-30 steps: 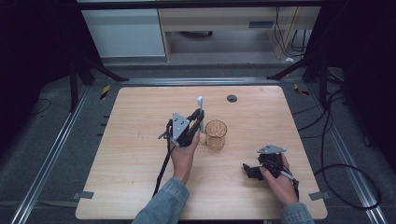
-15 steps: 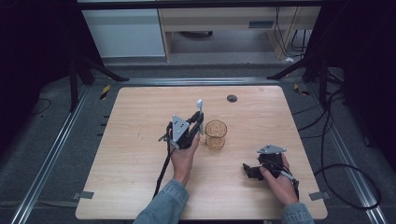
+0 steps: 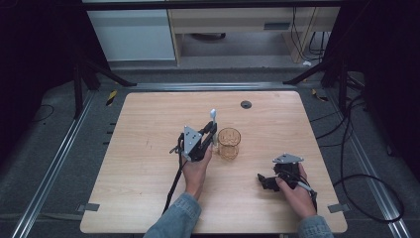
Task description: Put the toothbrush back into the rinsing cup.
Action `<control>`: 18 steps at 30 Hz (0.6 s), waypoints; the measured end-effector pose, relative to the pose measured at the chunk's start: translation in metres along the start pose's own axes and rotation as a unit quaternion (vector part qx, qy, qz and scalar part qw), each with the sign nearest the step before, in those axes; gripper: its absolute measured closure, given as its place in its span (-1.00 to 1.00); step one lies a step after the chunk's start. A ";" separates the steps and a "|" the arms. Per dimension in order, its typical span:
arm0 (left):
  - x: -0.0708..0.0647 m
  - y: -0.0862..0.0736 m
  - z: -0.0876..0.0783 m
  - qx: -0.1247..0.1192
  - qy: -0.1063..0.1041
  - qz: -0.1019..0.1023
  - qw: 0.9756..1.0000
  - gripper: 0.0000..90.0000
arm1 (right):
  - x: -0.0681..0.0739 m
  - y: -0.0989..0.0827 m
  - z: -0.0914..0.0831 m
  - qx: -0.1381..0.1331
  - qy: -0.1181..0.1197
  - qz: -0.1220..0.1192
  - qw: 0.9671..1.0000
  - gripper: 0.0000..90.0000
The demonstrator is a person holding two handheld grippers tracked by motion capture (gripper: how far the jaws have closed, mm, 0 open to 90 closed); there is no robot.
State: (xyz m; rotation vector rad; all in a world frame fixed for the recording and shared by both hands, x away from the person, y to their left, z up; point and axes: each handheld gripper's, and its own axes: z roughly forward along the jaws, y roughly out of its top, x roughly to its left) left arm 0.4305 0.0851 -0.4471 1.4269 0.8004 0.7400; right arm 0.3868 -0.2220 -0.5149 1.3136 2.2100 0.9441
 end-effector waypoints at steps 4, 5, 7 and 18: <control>0.001 -0.003 0.001 0.004 0.001 -0.003 1.000 0.75 | 0.000 0.000 0.000 -0.001 0.000 -0.002 1.000 -0.99; 0.001 -0.003 0.001 0.004 0.002 -0.002 1.000 0.75 | -0.001 0.000 0.000 -0.002 -0.002 -0.006 1.000 -0.99; 0.003 -0.005 0.001 0.003 0.004 -0.006 1.000 0.75 | 0.000 0.000 0.000 0.000 0.000 0.000 1.000 -0.99; 0.007 -0.013 0.001 0.011 0.009 -0.011 1.000 0.75 | 0.000 0.000 0.000 -0.001 0.000 -0.002 1.000 -0.99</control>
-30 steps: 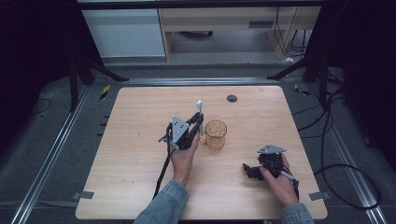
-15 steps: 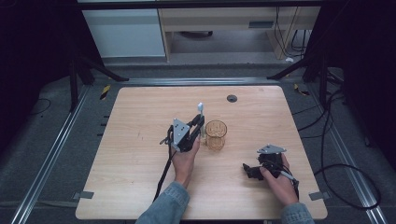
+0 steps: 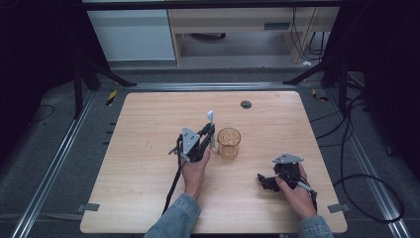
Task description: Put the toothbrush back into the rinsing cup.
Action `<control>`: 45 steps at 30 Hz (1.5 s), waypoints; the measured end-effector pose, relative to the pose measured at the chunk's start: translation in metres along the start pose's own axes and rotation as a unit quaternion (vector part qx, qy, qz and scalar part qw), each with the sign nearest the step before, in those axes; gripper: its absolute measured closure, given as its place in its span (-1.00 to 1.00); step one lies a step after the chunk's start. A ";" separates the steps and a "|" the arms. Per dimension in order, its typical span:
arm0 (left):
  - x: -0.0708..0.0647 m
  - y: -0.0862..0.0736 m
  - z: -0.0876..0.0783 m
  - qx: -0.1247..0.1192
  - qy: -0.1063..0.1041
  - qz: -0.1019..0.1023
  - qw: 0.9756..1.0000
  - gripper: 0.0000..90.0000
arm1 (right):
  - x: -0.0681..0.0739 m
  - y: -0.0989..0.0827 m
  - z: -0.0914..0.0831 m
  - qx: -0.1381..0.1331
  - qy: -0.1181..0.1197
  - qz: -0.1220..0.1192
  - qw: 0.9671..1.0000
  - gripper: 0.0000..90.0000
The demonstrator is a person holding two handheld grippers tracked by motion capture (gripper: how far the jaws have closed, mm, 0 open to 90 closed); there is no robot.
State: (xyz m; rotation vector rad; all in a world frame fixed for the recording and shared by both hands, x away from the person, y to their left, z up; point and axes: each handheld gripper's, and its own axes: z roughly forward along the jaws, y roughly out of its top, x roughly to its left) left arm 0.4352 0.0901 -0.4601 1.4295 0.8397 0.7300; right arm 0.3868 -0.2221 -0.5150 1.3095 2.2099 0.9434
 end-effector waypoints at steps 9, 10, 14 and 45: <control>-0.002 -0.001 0.007 0.004 -0.005 0.004 1.000 0.75 | -0.001 0.000 0.000 0.000 0.001 -0.004 1.000 -0.99; -0.002 -0.001 0.007 0.004 -0.006 0.005 1.000 0.75 | -0.001 0.000 0.000 0.000 0.000 -0.004 1.000 -0.99; -0.001 -0.004 0.007 0.010 -0.007 0.005 1.000 0.75 | -0.001 0.000 0.000 0.000 0.001 -0.004 1.000 -0.99; 0.000 -0.015 0.000 0.026 0.000 0.008 1.000 0.75 | 0.000 0.000 0.000 0.000 0.001 -0.003 1.000 -0.99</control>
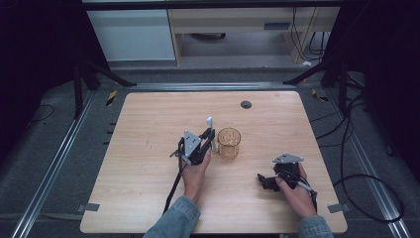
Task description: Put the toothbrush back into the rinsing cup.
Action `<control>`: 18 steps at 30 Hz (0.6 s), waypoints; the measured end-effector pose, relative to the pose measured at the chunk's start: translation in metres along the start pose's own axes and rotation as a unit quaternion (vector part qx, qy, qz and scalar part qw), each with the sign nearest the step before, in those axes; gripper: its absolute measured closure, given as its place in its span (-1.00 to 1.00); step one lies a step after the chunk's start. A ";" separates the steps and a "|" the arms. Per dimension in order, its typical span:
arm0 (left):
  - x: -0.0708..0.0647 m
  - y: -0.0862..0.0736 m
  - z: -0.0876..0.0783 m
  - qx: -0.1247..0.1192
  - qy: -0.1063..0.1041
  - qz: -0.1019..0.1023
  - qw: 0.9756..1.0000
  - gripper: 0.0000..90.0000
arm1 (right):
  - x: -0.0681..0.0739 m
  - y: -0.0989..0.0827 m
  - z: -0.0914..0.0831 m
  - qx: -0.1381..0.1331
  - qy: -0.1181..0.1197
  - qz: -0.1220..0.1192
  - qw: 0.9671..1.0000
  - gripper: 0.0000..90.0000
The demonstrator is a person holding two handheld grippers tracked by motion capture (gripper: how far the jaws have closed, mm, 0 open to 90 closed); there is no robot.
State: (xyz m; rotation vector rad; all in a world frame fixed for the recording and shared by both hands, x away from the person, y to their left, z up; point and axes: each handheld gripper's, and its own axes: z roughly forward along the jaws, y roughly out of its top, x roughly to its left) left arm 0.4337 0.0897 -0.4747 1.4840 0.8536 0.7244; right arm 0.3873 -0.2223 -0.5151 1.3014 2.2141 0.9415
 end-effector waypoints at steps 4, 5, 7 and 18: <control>0.000 -0.001 0.000 0.003 0.000 -0.002 1.000 0.74 | 0.000 0.000 0.000 0.000 0.000 0.000 1.000 -0.99; 0.000 -0.001 0.000 0.003 0.000 -0.002 1.000 0.74 | 0.000 0.000 0.000 0.000 0.000 0.000 1.000 -0.99; -0.001 -0.001 0.000 0.005 -0.001 -0.001 1.000 0.74 | 0.000 0.000 0.000 0.000 0.000 0.000 1.000 -0.99; -0.001 -0.002 -0.001 0.012 -0.001 0.001 1.000 0.70 | 0.000 0.000 0.000 -0.001 0.000 0.000 1.000 -0.99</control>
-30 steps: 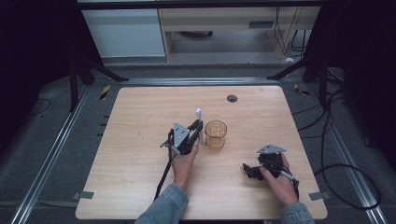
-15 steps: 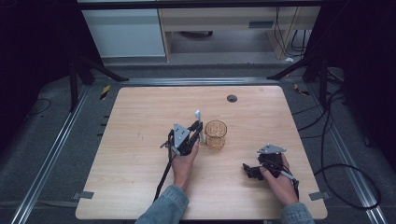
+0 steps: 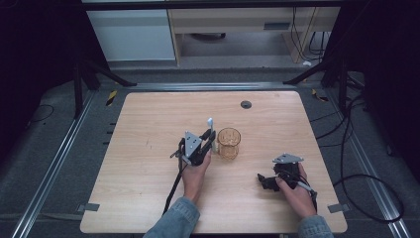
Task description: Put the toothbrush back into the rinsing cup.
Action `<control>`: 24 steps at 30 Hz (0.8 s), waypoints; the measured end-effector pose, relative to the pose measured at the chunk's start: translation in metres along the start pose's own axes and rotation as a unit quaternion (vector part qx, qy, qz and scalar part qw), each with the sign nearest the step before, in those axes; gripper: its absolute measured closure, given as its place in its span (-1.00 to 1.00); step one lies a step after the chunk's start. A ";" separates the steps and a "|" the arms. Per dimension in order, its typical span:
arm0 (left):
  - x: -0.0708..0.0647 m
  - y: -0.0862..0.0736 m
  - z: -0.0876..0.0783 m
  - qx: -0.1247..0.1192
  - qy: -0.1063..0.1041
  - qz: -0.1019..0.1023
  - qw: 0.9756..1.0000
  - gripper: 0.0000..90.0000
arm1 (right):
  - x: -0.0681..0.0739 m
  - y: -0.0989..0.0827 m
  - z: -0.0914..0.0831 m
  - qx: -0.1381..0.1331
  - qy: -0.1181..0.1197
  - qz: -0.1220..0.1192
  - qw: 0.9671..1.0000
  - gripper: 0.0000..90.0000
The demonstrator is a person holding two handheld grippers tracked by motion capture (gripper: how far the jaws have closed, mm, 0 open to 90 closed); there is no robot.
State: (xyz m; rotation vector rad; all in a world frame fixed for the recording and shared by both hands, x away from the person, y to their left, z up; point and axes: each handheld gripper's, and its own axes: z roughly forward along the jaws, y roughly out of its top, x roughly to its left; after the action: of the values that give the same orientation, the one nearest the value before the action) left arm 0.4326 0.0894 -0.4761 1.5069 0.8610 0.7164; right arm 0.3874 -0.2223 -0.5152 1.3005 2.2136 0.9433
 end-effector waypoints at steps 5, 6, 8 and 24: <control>0.001 0.001 -0.001 0.003 0.001 -0.002 1.000 0.61 | 0.000 0.000 0.000 0.000 0.000 -0.001 1.000 -0.99; 0.001 0.002 -0.001 0.006 0.002 -0.001 1.000 0.58 | 0.000 0.000 0.000 0.000 -0.001 -0.001 1.000 -0.99; 0.002 0.002 -0.002 0.007 0.004 0.001 1.000 0.53 | 0.000 0.000 0.000 0.000 0.000 -0.001 1.000 -0.99; 0.009 0.014 -0.010 0.036 0.006 0.016 0.999 -0.05 | 0.000 0.000 0.000 0.000 0.000 0.000 1.000 -0.99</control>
State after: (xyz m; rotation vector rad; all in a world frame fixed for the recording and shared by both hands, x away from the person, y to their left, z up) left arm 0.4311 0.1020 -0.4612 1.5851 0.8819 0.7241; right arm 0.3874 -0.2222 -0.5152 1.3004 2.2131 0.9439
